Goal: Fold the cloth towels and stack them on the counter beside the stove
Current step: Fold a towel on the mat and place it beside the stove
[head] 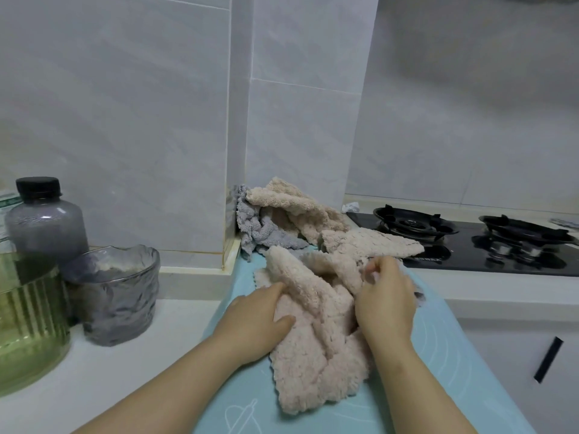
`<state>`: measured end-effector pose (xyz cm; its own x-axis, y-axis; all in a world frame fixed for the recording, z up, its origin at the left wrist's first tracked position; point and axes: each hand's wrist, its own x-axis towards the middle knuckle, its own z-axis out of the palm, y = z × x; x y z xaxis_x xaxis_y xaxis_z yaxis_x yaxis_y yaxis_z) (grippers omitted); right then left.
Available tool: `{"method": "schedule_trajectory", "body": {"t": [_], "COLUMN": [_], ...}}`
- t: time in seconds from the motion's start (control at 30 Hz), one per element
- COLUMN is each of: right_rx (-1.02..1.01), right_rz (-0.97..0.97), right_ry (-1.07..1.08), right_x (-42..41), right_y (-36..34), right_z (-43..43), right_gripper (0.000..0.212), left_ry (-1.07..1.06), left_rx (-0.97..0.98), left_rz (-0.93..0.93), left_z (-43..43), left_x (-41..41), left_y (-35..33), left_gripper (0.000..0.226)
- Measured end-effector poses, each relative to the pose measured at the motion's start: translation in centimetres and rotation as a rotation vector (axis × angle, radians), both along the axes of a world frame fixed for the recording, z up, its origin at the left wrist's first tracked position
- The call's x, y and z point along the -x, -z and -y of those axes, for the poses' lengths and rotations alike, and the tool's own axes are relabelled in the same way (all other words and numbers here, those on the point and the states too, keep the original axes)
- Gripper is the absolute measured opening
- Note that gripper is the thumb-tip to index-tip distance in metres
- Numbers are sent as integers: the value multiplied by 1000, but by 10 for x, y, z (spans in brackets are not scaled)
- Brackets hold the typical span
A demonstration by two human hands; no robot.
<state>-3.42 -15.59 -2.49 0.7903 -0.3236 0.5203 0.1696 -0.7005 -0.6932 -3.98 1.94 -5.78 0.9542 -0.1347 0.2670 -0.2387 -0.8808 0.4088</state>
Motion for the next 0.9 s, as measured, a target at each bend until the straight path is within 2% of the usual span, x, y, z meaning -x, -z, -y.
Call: {"method": "schedule_trajectory", "body": {"t": [0.07, 0.13, 0.23, 0.27, 0.4, 0.5, 0.6, 0.63, 0.73, 0.8, 0.83, 0.9], "right_rx": [119, 177, 239, 264, 340, 208, -109, -153, -50, 110, 188, 327], "right_rz": [41, -35, -203, -240, -270, -231, -183, -185, -281, -360, -395, -448], "right_ry": [-79, -174, -234, -227, -203, -228, -235, -229, -225, -251, -270, -305], "right_x": [1, -2, -9, -11, -8, -2, 5, 6, 8, 8, 7, 2], "right_y": [-1, 4, 11, 11, 5, -4, -13, -14, -10, -8, -7, -5], "right_z": [-8, -15, -13, -12, -17, -15, -4, -1, 0, -3, -4, -6], "right_gripper": [27, 41, 54, 51, 27, 12, 10, 9, 19, 37, 47, 55], "left_ry": [-41, -87, -112, -112, -52, -41, -180, -220, -234, -227, -230, -262], "left_rx": [-105, -156, -102, -56, 190, 352, 488, 494, 446, 417, 359, 93], "left_rz": [-13, -79, -11, 25, 36, 78, 149, 152, 61, -47, -72, -48], "left_z": [0, 1, 0, 0, 4, 4, -6, -9, -9, -4, -1, 4], "left_x": [-2, -3, -4, -4, -2, 3, 4, 4, 4, 7, 7, 7], "left_y": [2, 1, -5, -7, -10, -18, -26, -26, -21, -20, -19, -17], "left_gripper": [53, 51, 23, 20, 28, 35, 33, 32, 22, 17, 26, 40]}}
